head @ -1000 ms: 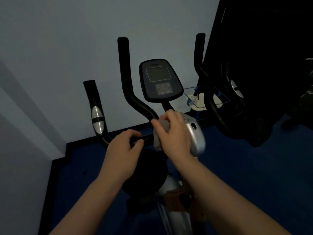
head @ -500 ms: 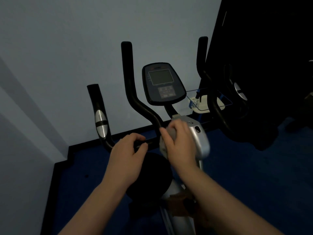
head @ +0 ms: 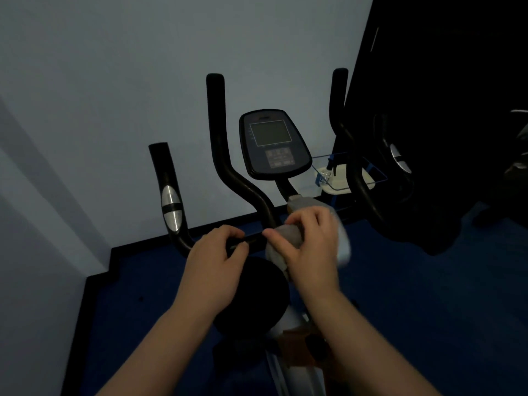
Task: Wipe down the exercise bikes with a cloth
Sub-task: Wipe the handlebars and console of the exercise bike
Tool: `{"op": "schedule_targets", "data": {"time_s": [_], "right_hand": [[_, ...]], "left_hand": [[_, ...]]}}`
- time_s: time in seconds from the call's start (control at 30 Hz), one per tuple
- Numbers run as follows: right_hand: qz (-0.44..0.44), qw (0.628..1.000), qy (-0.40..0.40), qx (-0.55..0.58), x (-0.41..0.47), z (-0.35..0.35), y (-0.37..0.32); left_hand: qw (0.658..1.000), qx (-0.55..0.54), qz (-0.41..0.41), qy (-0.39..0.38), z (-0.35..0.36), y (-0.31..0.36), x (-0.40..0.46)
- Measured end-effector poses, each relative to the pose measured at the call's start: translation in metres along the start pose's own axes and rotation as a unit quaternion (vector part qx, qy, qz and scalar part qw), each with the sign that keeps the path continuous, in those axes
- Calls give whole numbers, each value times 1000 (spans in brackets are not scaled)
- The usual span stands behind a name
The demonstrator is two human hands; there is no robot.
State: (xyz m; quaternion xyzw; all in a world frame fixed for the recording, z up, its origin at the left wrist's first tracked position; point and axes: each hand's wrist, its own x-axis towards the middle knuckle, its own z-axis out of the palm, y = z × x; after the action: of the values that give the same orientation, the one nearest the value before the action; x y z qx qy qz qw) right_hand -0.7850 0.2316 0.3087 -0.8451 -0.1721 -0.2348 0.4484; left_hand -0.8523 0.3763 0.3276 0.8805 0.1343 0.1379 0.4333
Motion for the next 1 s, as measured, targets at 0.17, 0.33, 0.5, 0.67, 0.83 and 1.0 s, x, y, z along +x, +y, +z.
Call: {"op": "schedule_targets", "data": {"time_s": [0.17, 0.33, 0.5, 0.67, 0.83, 1.0], "right_hand": [[30, 989, 117, 83, -34, 11, 3], [14, 995, -23, 91, -15, 10, 9], [25, 995, -50, 84, 20, 5, 7], [-18, 1000, 4, 14, -6, 11, 8], [0, 998, -39, -47, 16, 14, -1], [21, 997, -26, 76, -42, 0, 18]], "left_hand": [[1000, -6, 9, 2, 0, -1, -1], [1000, -2, 4, 0, 0, 1, 0], [1000, 0, -5, -5, -1, 2, 0], [1000, -5, -7, -4, -1, 1, -1], [1000, 4, -16, -10, -2, 3, 0], [1000, -6, -11, -5, -1, 2, -1]]}}
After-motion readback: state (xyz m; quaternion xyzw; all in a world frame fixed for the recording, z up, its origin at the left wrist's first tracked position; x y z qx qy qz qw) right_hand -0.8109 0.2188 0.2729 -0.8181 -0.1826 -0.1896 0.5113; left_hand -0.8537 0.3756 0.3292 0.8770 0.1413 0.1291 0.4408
